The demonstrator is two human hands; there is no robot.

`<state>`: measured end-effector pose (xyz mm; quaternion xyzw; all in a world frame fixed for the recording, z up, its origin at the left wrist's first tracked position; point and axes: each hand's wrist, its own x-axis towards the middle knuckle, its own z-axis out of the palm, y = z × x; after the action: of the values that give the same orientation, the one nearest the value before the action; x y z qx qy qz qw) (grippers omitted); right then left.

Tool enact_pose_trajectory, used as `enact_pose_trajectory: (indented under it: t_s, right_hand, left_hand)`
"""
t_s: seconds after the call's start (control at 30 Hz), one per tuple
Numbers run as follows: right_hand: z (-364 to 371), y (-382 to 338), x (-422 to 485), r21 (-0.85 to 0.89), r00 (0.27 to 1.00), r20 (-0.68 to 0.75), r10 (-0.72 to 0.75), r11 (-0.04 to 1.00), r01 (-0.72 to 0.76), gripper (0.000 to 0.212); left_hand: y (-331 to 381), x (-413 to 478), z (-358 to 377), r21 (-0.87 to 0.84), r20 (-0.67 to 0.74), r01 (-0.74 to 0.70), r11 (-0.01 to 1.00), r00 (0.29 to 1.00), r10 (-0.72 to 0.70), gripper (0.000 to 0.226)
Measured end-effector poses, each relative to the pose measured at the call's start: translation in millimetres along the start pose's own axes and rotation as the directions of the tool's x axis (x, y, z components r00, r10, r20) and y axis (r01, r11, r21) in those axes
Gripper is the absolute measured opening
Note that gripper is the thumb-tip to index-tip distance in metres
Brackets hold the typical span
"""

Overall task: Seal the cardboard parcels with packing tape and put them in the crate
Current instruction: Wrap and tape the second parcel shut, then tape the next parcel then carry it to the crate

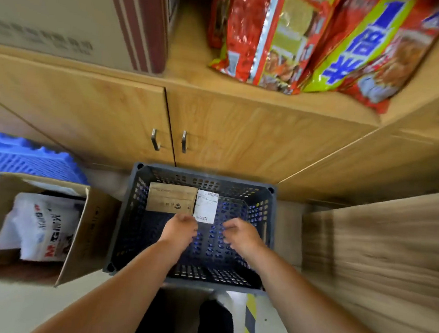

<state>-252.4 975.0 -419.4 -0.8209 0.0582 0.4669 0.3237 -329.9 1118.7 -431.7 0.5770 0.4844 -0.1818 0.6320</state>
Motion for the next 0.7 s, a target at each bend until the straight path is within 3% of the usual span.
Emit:
enact_pose_trajectory:
  t_s: [0.17, 0.4, 0.7]
  right_hand:
    - [-43.7, -41.8, -109.5, 0.015, 0.997, -0.056, -0.060, 0.998, 0.061, 0.014]
    - [-109.6, -80.7, -249.6, 0.082, 0.976, -0.180, -0.121, 0.987, 0.138, 0.011]
    - [-148.7, -47.3, -362.6, 0.142, 0.897, -0.412, -0.162, 0.961, 0.238, 0.018]
  left_hand:
    - [62.4, -99.0, -14.3, 0.213, 0.108, -0.045, 0.976, 0.994, 0.022, 0.022]
    - [137.1, -245.9, -21.6, 0.301, 0.177, -0.245, 0.922, 0.964, 0.199, 0.011]
    - [137.7, -329.3, 14.0, 0.340, 0.273, -0.317, 0.885, 0.934, 0.230, 0.010]
